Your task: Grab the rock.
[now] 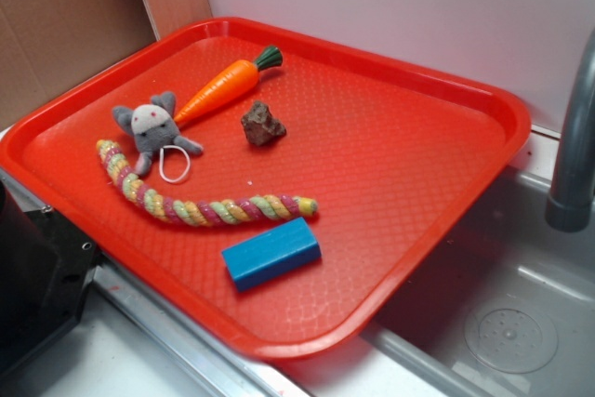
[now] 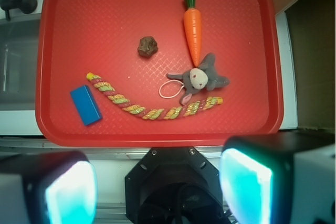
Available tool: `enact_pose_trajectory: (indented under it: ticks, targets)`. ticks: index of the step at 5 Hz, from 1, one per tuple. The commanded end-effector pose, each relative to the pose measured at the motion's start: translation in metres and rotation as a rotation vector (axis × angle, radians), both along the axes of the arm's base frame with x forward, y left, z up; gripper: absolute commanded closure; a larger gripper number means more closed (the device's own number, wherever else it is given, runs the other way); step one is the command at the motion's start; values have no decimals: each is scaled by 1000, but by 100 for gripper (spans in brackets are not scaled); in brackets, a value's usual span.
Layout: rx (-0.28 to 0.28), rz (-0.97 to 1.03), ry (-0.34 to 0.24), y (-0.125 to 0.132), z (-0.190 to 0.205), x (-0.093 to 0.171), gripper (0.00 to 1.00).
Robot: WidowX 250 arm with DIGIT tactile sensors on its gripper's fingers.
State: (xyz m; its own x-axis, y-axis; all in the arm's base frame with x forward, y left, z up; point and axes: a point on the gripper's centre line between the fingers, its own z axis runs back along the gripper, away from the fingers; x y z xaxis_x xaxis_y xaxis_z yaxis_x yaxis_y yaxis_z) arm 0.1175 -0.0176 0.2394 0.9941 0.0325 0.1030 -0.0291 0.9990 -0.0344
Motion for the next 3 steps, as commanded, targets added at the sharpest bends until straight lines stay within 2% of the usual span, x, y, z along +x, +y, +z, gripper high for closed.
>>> enact_pose_trajectory:
  ticks: [1, 3]
  targets:
    - [0, 0, 0, 0, 0, 0, 0]
    - [8, -127, -57, 8, -15, 18, 0]
